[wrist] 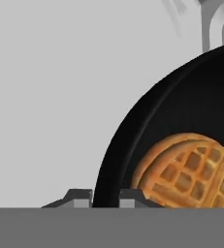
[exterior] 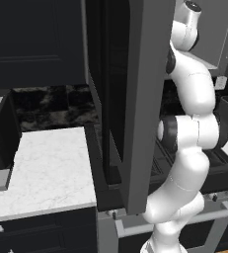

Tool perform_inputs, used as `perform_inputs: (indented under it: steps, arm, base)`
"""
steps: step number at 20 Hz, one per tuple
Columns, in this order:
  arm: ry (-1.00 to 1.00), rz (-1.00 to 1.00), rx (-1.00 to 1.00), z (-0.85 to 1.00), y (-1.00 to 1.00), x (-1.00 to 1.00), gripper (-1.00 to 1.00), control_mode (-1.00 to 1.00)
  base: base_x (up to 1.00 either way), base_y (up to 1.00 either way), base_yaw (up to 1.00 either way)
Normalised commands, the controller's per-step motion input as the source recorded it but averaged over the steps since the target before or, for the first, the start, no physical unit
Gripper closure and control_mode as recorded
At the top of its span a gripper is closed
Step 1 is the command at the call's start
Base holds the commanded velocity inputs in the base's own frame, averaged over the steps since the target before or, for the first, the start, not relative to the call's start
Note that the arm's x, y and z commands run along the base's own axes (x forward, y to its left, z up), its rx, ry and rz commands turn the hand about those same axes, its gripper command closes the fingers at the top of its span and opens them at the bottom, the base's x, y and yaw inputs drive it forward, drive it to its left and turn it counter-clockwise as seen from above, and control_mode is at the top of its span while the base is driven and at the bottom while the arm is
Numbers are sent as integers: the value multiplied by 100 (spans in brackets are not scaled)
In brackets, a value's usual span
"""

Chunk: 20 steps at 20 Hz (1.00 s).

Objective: Open the microwave, place the bowl with waffle inside the microwave, then close the microwave door and turn it on.

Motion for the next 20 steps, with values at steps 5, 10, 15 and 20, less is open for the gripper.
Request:
perform_inputs:
  steps: [5,10,15,20]
  arm:
    - [-16,0,0,-15,0,32,-100,-100]
    - [-37,0,2,-30,-1,-7,-100,-100]
    - [-48,0,0,-11,0,-94,-100,-100]
    - [-12,0,-4,36,0,-100,-100,-100]
  base:
    - [0,0,0]
    - [0,0,0]
    - [0,0,0]
    - [0,0,0]
